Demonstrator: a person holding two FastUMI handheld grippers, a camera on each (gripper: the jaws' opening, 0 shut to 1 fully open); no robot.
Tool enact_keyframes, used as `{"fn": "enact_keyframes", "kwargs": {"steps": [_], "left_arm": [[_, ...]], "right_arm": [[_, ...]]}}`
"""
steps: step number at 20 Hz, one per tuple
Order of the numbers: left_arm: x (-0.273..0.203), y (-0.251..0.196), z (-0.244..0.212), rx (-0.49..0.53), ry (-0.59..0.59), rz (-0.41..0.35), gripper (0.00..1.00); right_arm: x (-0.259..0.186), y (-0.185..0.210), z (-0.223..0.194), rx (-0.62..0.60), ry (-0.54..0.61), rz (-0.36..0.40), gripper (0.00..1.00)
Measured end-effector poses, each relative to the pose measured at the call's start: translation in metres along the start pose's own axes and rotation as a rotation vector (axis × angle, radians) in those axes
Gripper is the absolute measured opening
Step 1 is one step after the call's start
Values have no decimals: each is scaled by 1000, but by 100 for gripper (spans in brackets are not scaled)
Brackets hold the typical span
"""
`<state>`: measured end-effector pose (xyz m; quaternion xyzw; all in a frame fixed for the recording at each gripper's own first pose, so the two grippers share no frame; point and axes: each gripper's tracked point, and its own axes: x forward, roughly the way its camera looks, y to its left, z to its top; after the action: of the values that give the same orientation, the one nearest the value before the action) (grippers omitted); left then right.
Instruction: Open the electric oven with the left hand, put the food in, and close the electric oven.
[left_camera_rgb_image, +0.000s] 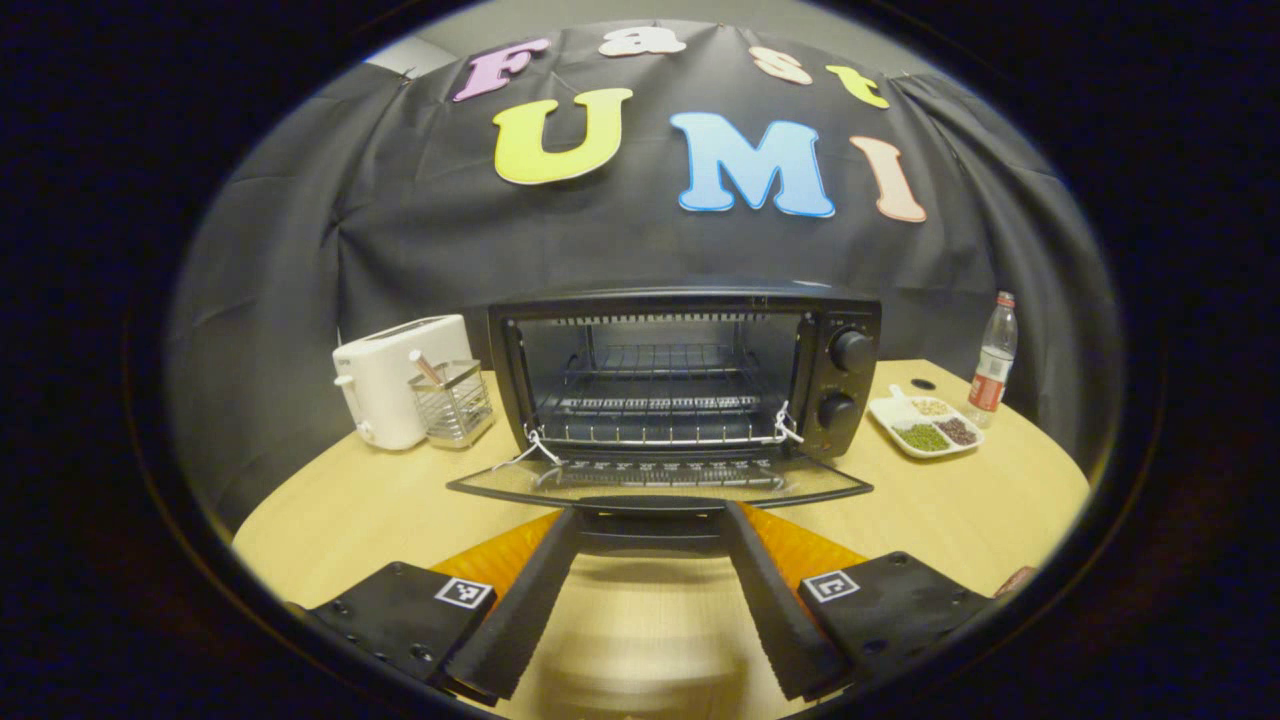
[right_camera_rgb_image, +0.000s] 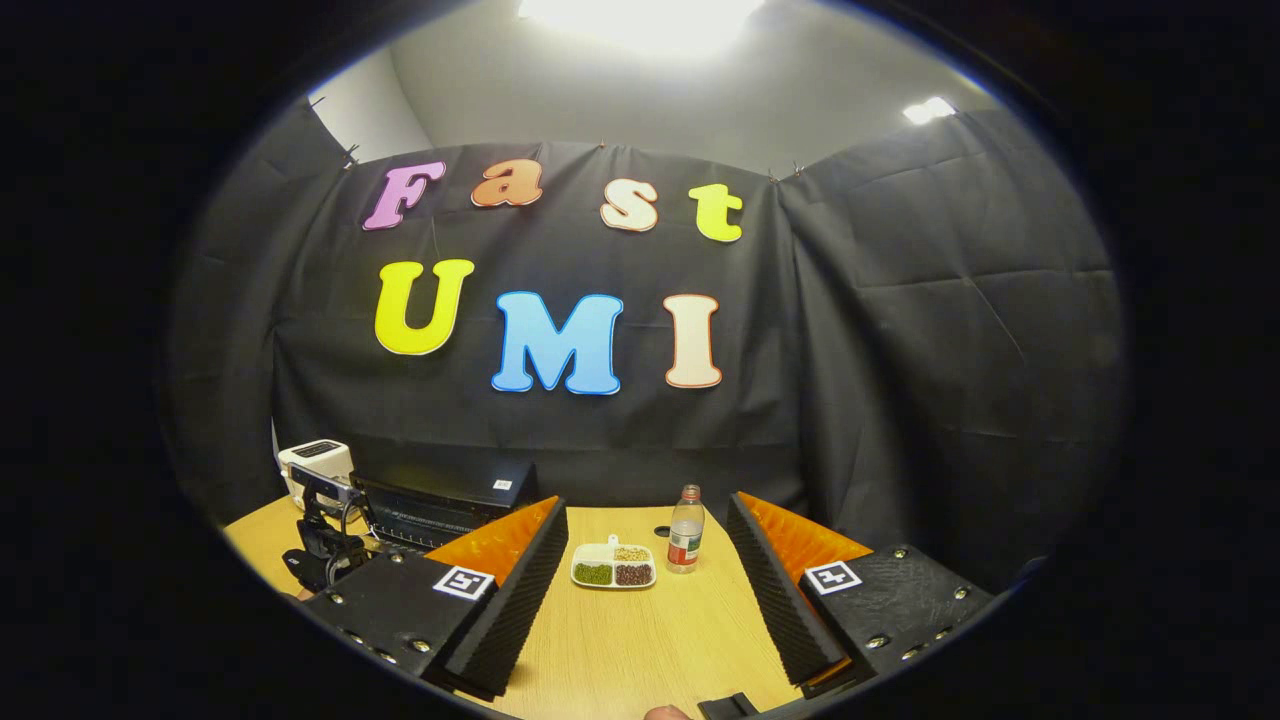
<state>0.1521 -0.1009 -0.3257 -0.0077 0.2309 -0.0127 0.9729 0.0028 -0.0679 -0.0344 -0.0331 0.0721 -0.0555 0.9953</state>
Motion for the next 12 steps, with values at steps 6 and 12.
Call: {"fn": "enact_keyframes", "kwargs": {"steps": [6,12], "left_arm": [[-17,-2,-11,22,4,24,97],[-70,5,7,33,-45,52,96]], "right_arm": [[-9,-6,-14,1,25,42,97],[-7,1,-34,47,45,126,97]]}}
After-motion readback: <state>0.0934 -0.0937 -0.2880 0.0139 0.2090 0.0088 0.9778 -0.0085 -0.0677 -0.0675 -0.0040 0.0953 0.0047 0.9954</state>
